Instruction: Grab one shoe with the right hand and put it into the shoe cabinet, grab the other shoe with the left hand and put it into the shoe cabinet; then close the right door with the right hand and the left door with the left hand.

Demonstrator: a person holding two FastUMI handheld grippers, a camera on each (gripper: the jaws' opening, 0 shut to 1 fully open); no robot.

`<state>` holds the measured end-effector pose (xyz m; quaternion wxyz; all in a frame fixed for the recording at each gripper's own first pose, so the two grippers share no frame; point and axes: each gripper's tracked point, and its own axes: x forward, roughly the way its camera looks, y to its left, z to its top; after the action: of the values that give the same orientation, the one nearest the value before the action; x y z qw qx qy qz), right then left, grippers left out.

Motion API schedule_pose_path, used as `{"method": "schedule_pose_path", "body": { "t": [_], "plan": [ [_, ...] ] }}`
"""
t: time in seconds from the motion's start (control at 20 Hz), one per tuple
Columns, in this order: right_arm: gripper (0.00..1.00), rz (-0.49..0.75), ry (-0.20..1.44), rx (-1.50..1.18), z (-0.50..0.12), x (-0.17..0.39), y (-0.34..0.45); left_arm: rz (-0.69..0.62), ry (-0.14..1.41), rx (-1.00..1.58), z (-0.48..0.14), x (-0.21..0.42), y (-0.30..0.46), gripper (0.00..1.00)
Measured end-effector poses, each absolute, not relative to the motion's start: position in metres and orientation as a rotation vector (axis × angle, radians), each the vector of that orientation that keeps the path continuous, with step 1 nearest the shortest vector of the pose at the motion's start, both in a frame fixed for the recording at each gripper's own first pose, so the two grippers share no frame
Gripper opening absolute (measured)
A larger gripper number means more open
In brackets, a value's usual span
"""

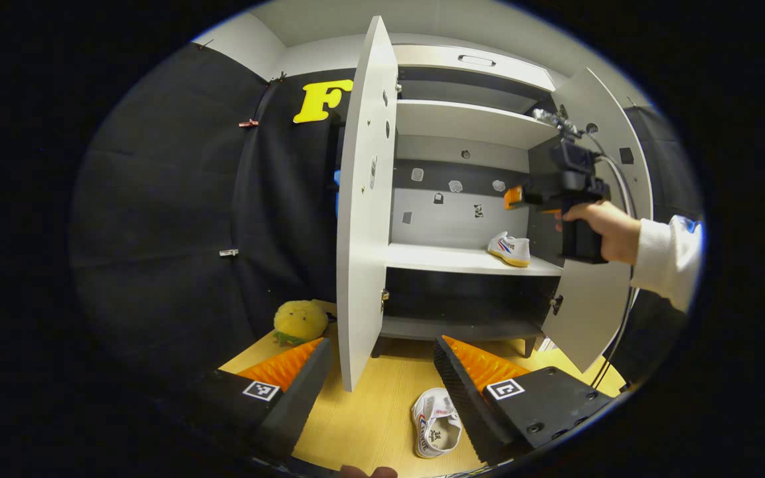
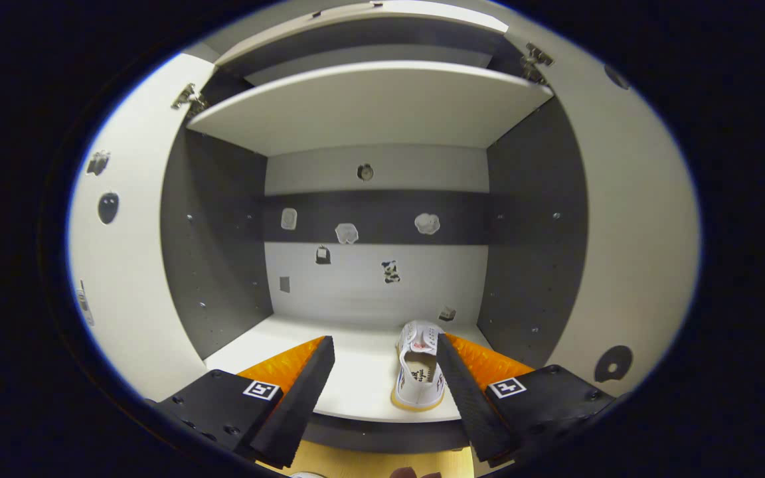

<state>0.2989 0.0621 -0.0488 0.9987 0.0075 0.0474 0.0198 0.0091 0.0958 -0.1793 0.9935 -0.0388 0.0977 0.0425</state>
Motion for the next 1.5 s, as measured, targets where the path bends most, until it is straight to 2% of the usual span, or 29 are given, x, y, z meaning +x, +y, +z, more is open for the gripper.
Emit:
{"method": "schedule_pose_path", "body": {
  "t": [0.25, 0.45, 0.7, 0.95, 1.05, 1.15, 1.2, 1.35, 1.4, 1.5],
  "plan": [
    [0.98, 0.082, 0.011, 0.047, -0.016, 0.203, 0.061, -0.001, 0.206, -0.077, -0.228, 0.001, 0.067, 0.97],
    [0.98, 0.103, -0.034, 0.068, -0.002, 0.138, 0.059, -0.065, 0.275, -0.028, -0.287, 0.0, 0.04, 0.97],
    [0.99, 0.115, -0.043, 0.054, 0.017, 0.078, 0.046, -0.111, 0.405, 0.001, -0.368, 0.014, 0.019, 0.97],
    [0.97, 0.092, -0.064, 0.033, 0.045, 0.043, 0.01, -0.132, 0.506, 0.027, -0.428, 0.037, 0.011, 0.96],
    [0.97, 0.059, -0.061, 0.036, 0.05, 0.036, -0.01, -0.149, 0.512, 0.034, -0.439, 0.049, 0.005, 0.91],
    [0.97, 0.016, -0.058, 0.042, 0.053, 0.033, -0.03, -0.155, 0.519, 0.035, -0.447, 0.06, 0.002, 0.82],
    [0.97, -0.001, -0.055, 0.051, 0.053, 0.032, -0.037, -0.155, 0.523, 0.037, -0.452, 0.065, 0.001, 0.73],
    [0.97, -0.04, -0.039, 0.059, 0.047, 0.032, -0.052, -0.172, 0.561, 0.041, -0.469, 0.074, -0.006, 0.58],
    [0.97, -0.051, -0.036, 0.054, 0.046, 0.033, -0.056, -0.162, 0.57, 0.051, -0.473, 0.077, -0.004, 0.48],
    [0.97, -0.062, -0.027, 0.048, 0.041, 0.035, -0.057, -0.139, 0.573, 0.062, -0.478, 0.083, 0.0, 0.39]
  ]
}}
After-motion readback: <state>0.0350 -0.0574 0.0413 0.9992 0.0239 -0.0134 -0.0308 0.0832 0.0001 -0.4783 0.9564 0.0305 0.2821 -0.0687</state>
